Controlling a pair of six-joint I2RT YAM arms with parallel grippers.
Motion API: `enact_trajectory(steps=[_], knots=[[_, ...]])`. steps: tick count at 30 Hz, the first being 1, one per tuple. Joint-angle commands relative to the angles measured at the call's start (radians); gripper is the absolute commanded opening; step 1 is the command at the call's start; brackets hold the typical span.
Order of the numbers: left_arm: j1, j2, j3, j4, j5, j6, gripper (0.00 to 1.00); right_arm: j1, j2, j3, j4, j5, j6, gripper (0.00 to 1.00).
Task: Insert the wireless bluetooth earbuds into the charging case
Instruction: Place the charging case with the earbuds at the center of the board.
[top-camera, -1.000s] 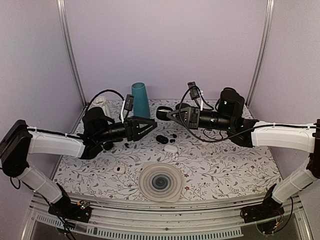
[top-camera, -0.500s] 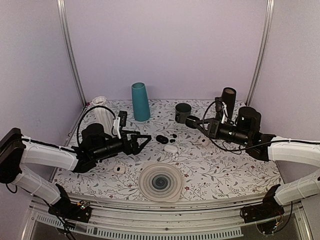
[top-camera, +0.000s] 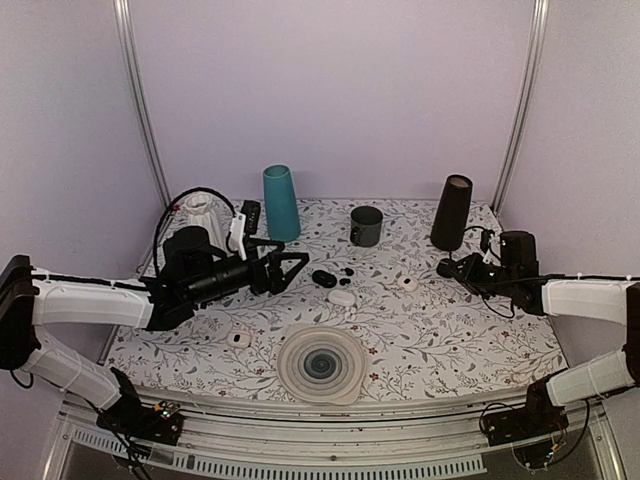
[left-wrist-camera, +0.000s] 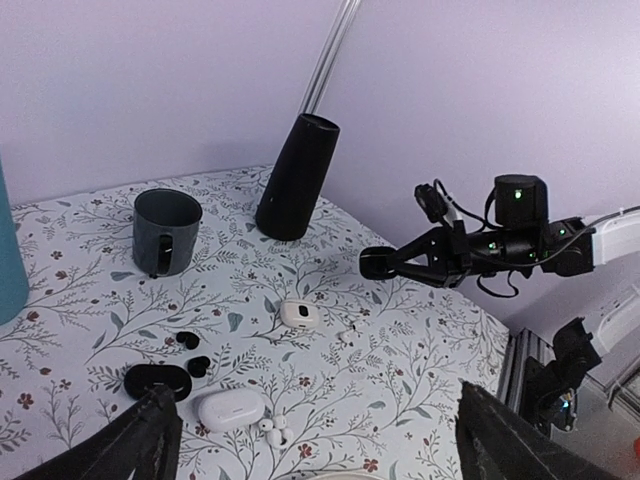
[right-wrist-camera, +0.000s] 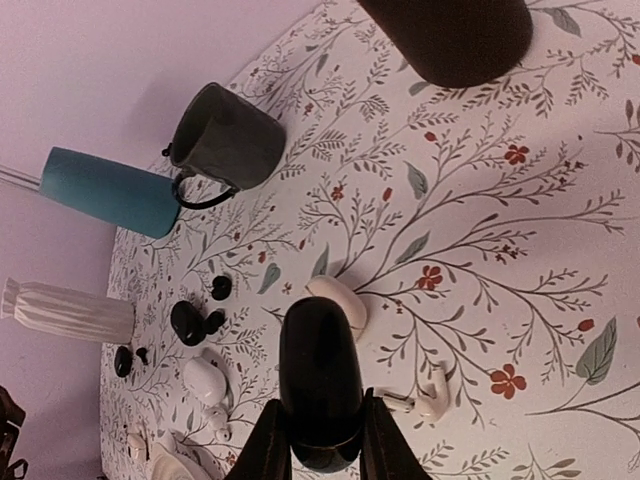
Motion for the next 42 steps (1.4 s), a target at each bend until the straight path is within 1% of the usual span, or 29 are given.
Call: enact_trajectory(steps=[1, 6, 13, 16, 22, 29, 33, 36, 39, 42], knots=[[-0.016, -0.032, 0.029, -0.043, 0.014, 0.037, 0.96, -0.077, 0.083, -0.011, -0.006, -0.053, 0.015, 0.04], [-0.016, -0.041, 0.055, -0.105, 0.022, 0.087, 0.96, -0.143, 0.182, -0.010, 0.029, -0.094, 0.020, 0.05], [-0.015, -0.048, 0.069, -0.140, 0.012, 0.107, 0.96, -0.171, 0.236, -0.024, 0.052, -0.104, 0.022, 0.18], [-0.016, -0.042, 0.078, -0.153, 0.008, 0.122, 0.96, -0.177, 0.237, -0.026, 0.048, -0.096, 0.020, 0.30], [-0.016, -0.031, 0.109, -0.188, 0.001, 0.148, 0.96, -0.189, 0.223, -0.014, -0.003, -0.065, -0.010, 0.49], [-0.014, -0.033, 0.119, -0.190, -0.005, 0.150, 0.96, -0.189, 0.140, 0.000, -0.101, 0.014, -0.070, 0.69], [-0.014, -0.034, 0.120, -0.190, -0.012, 0.142, 0.96, -0.186, 0.080, 0.000, -0.131, 0.026, -0.115, 0.77], [-0.014, -0.032, 0.121, -0.190, -0.015, 0.134, 0.96, -0.156, 0.039, 0.005, -0.128, 0.024, -0.143, 0.81], [-0.012, -0.030, 0.121, -0.186, -0.018, 0.126, 0.96, -0.070, 0.017, 0.028, -0.122, 0.051, -0.168, 0.82], [-0.012, -0.030, 0.119, -0.186, -0.018, 0.118, 0.96, 0.020, 0.032, 0.067, -0.095, 0.068, -0.191, 0.82]])
